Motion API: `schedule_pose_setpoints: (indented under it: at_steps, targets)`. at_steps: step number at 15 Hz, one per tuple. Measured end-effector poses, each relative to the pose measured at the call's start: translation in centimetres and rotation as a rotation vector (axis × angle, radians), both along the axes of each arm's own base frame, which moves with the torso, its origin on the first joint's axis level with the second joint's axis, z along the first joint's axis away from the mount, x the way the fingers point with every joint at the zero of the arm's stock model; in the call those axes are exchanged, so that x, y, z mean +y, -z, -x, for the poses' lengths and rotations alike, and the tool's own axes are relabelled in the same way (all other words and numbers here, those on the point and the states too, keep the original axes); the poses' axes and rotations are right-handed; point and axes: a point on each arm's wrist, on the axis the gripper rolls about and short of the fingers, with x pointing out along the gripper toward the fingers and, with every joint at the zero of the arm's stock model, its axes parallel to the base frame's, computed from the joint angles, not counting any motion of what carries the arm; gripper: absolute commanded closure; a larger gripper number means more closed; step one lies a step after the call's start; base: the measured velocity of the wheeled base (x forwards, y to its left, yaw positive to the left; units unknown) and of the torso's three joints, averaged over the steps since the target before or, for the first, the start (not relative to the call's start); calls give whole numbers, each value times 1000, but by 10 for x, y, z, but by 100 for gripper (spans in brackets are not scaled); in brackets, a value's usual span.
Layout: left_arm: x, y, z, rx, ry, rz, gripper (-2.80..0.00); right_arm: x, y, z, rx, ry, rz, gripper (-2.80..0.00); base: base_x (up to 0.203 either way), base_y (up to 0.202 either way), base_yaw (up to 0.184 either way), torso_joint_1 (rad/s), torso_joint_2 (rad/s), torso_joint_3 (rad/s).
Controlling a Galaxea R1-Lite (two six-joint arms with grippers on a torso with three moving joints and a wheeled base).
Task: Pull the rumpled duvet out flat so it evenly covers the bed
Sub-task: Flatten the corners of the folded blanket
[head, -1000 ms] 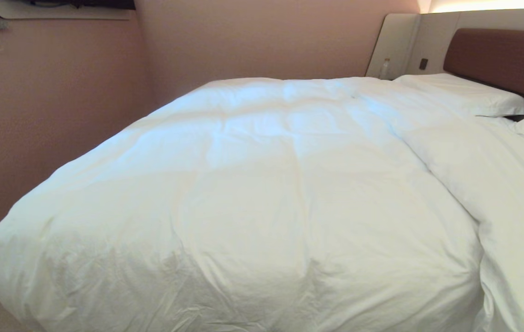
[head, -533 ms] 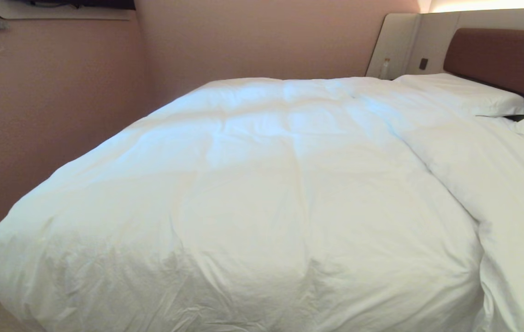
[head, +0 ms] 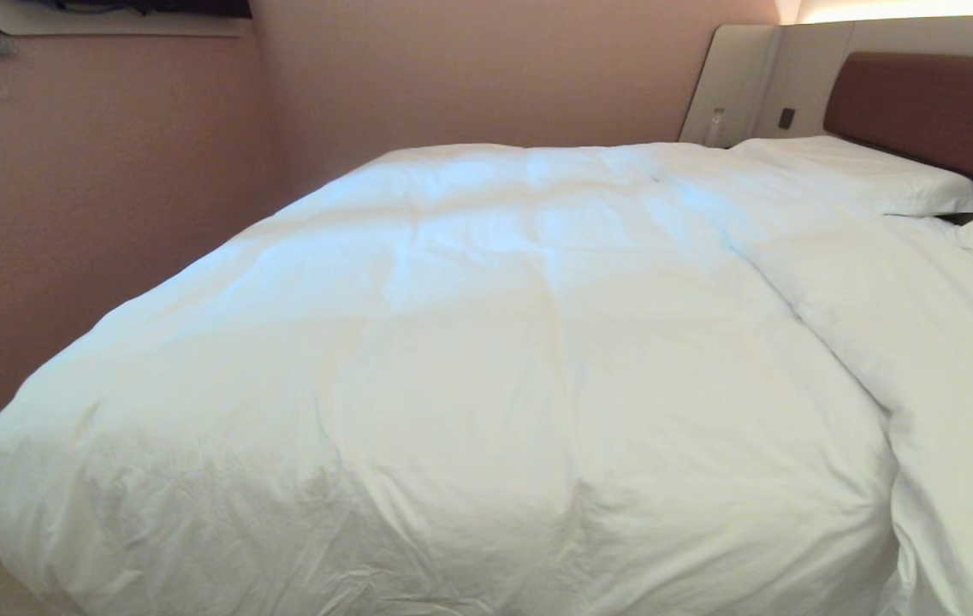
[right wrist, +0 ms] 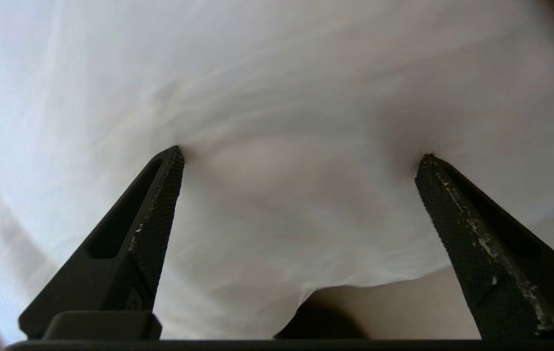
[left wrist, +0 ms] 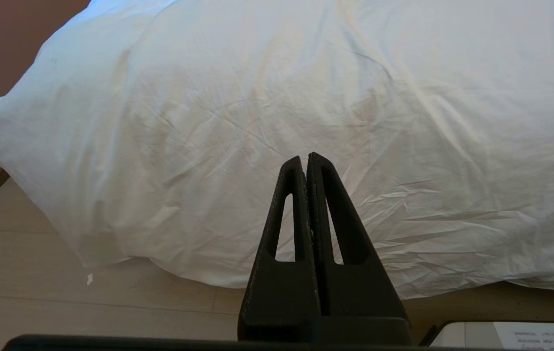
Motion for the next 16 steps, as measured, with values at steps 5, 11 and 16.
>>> schedule_pose_setpoints:
  at_steps: [5,11,16]
  targets:
    - [0,0,0,0,0,0,0,4,1,-16,-1,-117,-12,-280,0,0,0,0,0,0]
    - [0,0,0,0,0,0,0,-12,20,-21,15,-124,-37,-280,0,0,0,0,0,0]
    - [0,0,0,0,0,0,0,-18,44,-29,77,-116,-45,-280,0,0,0,0,0,0]
